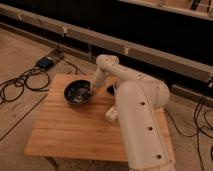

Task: Pick up the ceramic bowl

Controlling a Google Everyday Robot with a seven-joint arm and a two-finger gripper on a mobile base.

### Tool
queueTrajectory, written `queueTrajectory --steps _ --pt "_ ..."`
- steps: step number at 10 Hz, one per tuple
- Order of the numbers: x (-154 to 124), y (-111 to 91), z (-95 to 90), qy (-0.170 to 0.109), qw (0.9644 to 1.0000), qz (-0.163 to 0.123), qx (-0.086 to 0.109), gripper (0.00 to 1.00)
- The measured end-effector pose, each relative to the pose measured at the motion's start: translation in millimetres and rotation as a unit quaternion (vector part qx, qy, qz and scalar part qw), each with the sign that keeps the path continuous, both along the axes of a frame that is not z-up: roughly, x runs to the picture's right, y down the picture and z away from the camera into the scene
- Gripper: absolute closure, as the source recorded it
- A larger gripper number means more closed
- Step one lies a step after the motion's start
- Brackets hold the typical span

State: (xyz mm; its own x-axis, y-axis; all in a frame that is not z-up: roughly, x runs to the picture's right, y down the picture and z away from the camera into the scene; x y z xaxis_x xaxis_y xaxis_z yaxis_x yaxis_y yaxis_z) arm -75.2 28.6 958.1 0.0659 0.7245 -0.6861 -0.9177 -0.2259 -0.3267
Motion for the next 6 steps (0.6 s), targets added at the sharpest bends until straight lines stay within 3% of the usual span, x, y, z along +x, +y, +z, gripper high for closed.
queueTrajectory --steps 4,6 --pt "-4.9 -16.4 -22.0 -0.006 0.9999 0.009 0.003 1.00" --pt "-9.9 -34.6 -43.0 -0.008 0.9999 0.012 0.005 1.00"
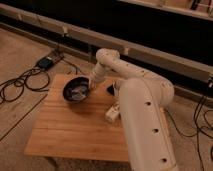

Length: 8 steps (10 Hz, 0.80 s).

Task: Pick up the ceramic bowl

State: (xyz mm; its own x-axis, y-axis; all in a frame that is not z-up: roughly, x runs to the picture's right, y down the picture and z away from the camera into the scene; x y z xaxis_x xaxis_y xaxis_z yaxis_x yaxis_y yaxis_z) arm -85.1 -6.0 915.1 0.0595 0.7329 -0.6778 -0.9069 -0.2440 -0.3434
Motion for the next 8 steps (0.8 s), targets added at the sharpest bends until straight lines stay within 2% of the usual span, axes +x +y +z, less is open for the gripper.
queueTrajectory --steps 5,8 --pt "-23.3 -38.7 -47.1 -0.023 0.9994 -0.001 0.025 1.00" --pt "-33.9 -59.5 -75.5 -0.040 0.9983 0.010 0.040 1.00"
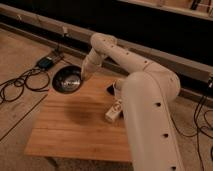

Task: Pick up the ceramic bowl

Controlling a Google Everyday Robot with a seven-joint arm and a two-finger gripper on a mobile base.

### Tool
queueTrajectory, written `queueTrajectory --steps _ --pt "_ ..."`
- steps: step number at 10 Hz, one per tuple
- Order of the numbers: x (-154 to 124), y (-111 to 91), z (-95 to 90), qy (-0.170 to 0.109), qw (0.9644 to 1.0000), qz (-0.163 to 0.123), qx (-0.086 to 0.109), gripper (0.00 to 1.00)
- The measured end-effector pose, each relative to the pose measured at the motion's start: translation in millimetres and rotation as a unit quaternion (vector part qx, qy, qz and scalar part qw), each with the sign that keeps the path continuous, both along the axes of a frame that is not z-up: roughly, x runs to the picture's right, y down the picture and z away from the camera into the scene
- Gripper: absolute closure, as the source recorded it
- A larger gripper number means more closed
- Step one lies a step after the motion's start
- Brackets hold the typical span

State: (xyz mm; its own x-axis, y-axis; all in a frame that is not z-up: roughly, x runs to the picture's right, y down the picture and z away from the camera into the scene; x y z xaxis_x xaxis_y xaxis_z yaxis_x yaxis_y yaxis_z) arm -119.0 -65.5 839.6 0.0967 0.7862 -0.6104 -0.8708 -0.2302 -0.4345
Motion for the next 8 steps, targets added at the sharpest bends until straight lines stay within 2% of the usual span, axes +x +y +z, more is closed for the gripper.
queueTrajectory --steps 2,8 --pt "1.2 -6.1 -8.0 -0.003 1.0000 0.008 0.003 1.00" --pt "0.2 -5.3 -7.7 -0.003 1.0000 0.008 0.002 1.00"
